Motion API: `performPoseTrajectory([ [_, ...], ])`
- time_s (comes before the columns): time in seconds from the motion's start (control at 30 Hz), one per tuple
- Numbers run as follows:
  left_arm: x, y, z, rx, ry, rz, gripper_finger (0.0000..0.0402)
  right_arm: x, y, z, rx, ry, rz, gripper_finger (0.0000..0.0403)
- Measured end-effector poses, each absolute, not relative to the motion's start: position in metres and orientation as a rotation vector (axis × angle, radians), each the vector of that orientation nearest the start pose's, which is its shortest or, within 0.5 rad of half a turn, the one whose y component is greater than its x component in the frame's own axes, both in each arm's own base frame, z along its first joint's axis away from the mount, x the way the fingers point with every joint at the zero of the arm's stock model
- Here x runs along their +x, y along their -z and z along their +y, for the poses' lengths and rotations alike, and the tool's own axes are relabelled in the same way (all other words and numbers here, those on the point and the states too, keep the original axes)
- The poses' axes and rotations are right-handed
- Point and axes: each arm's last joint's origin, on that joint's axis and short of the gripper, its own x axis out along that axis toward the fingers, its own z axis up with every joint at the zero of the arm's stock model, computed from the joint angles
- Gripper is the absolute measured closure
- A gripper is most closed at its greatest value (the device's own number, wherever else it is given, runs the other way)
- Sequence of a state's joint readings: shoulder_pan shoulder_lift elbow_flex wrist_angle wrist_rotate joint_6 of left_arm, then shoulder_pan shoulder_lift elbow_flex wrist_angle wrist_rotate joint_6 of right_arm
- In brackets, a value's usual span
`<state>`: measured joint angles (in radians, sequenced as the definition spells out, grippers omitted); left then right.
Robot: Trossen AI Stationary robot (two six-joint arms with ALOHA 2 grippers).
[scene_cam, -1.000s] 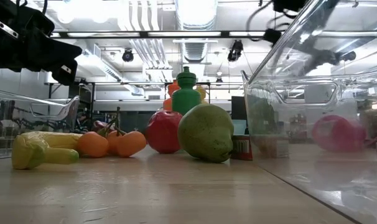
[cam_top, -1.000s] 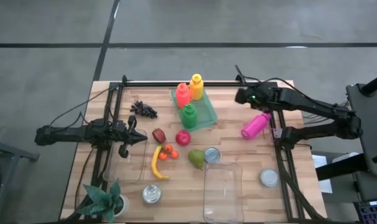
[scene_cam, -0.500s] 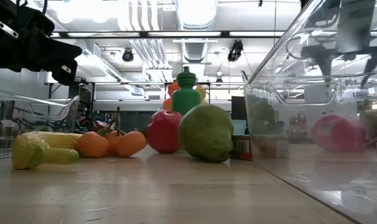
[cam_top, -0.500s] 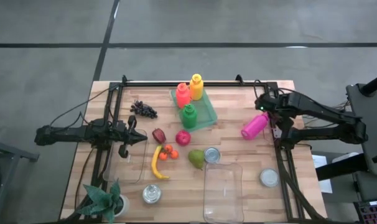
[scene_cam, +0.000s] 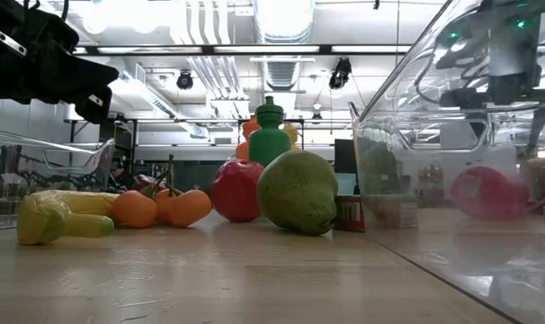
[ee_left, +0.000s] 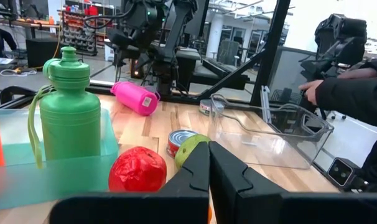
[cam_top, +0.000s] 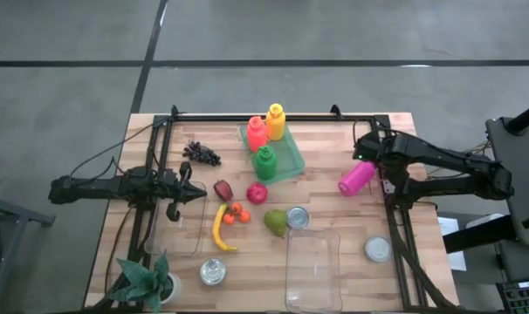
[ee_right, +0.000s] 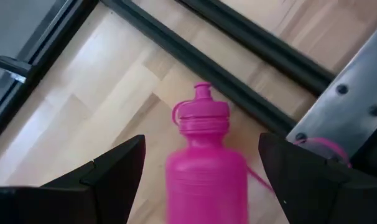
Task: Pick & Place Food Item
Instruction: Put the pink water bottle into the green bin
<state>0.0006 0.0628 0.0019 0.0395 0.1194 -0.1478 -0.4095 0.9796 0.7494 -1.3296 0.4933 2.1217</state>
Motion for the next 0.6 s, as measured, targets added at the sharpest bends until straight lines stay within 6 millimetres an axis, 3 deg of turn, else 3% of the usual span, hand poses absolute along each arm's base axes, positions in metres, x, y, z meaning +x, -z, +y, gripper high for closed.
performPoseTrajectory([
  [0.23,0.101,-0.163,-0.003,-0.149,0.117,0.030,0.0401,0.111,-0.232,-0.066,1.383,1.997,0.119,0.0094],
  [0.6,0.101,-0.163,-0.003,-0.149,0.117,0.030,0.0401,0.096,-0.230,-0.085,1.298,2.069,0.233,0.0094],
])
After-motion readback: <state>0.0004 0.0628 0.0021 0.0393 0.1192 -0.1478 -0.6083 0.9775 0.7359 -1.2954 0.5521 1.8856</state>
